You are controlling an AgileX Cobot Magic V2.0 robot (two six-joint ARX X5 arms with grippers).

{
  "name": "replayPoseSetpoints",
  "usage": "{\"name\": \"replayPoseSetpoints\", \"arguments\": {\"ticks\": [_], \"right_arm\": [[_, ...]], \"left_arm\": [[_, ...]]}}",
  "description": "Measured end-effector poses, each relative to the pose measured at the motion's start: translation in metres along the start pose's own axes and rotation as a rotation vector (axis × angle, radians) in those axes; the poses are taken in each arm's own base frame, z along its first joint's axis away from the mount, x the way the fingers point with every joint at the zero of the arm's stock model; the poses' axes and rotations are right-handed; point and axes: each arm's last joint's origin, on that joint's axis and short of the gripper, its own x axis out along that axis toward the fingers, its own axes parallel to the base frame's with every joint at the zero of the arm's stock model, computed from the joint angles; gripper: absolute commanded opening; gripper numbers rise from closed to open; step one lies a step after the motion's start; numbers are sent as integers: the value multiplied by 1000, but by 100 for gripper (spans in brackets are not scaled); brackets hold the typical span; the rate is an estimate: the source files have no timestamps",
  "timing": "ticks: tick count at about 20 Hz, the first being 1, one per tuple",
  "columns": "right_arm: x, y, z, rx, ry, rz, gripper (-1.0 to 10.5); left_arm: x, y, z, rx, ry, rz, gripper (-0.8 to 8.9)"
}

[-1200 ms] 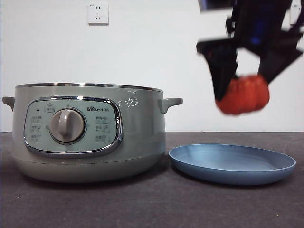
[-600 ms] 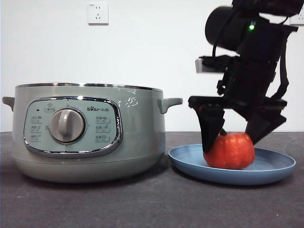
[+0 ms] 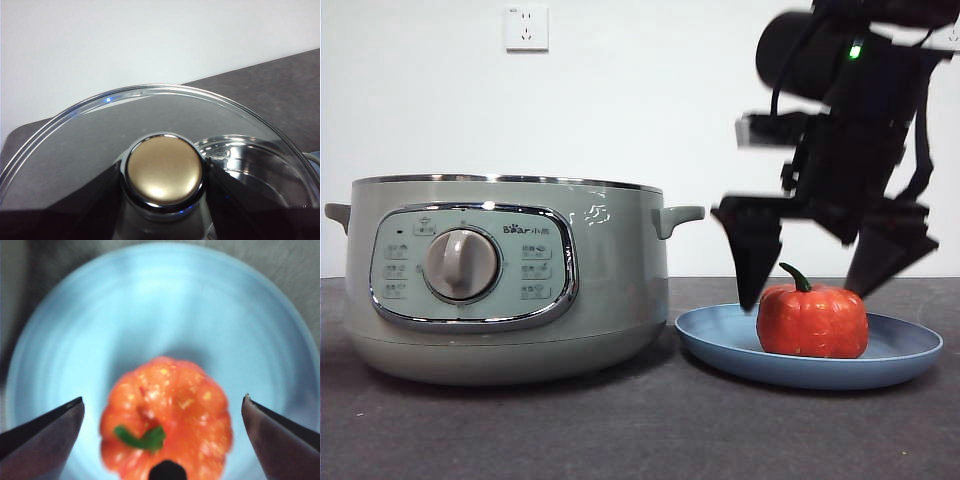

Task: Take the pumpkin out from the steamer,put the pumpkin in the blue plate,close the lid

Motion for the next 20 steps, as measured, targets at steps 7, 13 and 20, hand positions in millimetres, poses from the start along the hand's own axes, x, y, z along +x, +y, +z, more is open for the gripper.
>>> {"name": "replayPoseSetpoints", "arguments": {"ticks": [7, 13, 20], "right_arm": [[-97, -9, 5, 37, -323, 47, 536], [-163, -19, -10, 62, -547, 76, 535], [-188, -26, -25, 91, -602, 3, 535]], "left_arm": [[53, -16, -2, 6, 140, -138, -9], [128, -40, -11, 5, 230, -272, -9], [186, -69, -40, 38, 380, -319, -9]]}}
